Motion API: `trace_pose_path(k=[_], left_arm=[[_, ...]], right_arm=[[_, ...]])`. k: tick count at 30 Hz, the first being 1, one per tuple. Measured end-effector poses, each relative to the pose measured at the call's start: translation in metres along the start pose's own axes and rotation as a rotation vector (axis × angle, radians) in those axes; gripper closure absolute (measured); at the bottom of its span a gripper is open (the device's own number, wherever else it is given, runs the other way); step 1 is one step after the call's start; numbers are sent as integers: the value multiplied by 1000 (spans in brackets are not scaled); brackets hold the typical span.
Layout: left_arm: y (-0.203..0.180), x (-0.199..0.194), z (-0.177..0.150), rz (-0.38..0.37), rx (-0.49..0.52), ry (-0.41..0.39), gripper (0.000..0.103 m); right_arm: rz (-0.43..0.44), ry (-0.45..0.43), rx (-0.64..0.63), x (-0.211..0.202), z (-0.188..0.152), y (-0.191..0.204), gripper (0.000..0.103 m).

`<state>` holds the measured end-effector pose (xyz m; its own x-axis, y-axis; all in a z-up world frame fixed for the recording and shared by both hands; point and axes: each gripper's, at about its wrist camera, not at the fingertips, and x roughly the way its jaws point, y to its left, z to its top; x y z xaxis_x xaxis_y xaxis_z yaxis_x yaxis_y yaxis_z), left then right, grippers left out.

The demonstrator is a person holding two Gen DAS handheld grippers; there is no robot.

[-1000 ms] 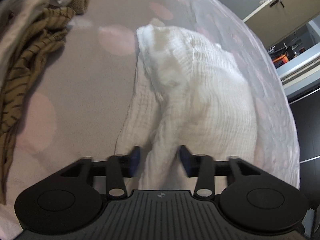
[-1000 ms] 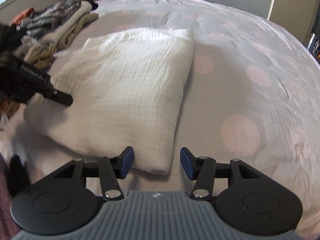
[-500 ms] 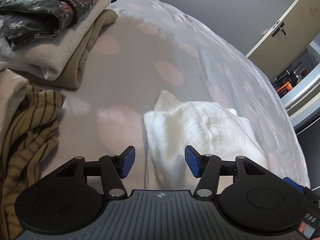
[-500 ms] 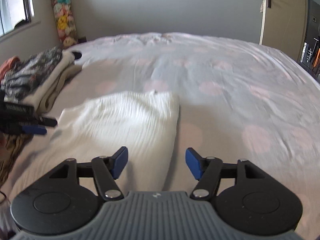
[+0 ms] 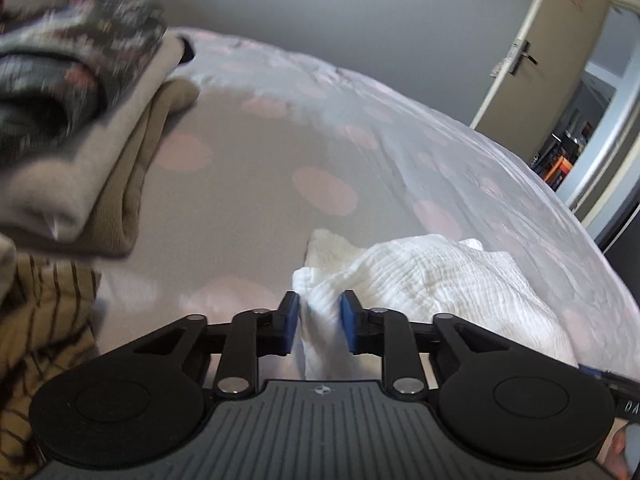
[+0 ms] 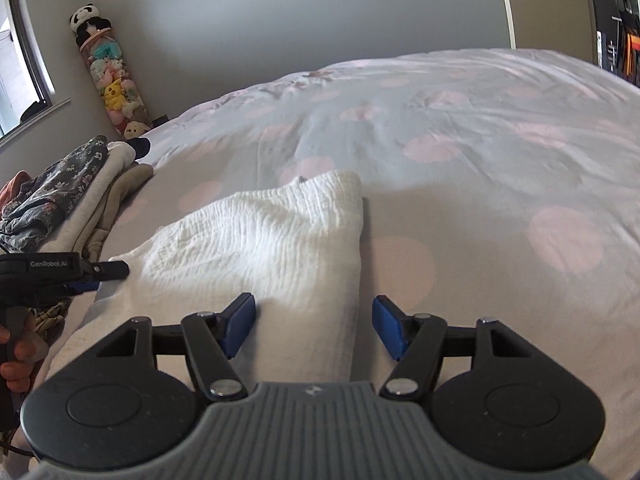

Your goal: Fold clothes

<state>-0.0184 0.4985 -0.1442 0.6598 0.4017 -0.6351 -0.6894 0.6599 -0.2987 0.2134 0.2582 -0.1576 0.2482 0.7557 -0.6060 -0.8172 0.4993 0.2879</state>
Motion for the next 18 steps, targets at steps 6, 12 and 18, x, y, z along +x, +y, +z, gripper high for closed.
trace_pose_path(k=[6,12,18], left_arm=[[-20,-8,8,9,106,-36,98],[-42,-15,36,4,177,-69,99],[-60,-19,61,5,241,-95,100]], right_arm=[[-8,-9,3,-4,-2,0,35],[-3,-43,-1,-13,2,-2,35],[9,-61,33,-17,6,-10,35]])
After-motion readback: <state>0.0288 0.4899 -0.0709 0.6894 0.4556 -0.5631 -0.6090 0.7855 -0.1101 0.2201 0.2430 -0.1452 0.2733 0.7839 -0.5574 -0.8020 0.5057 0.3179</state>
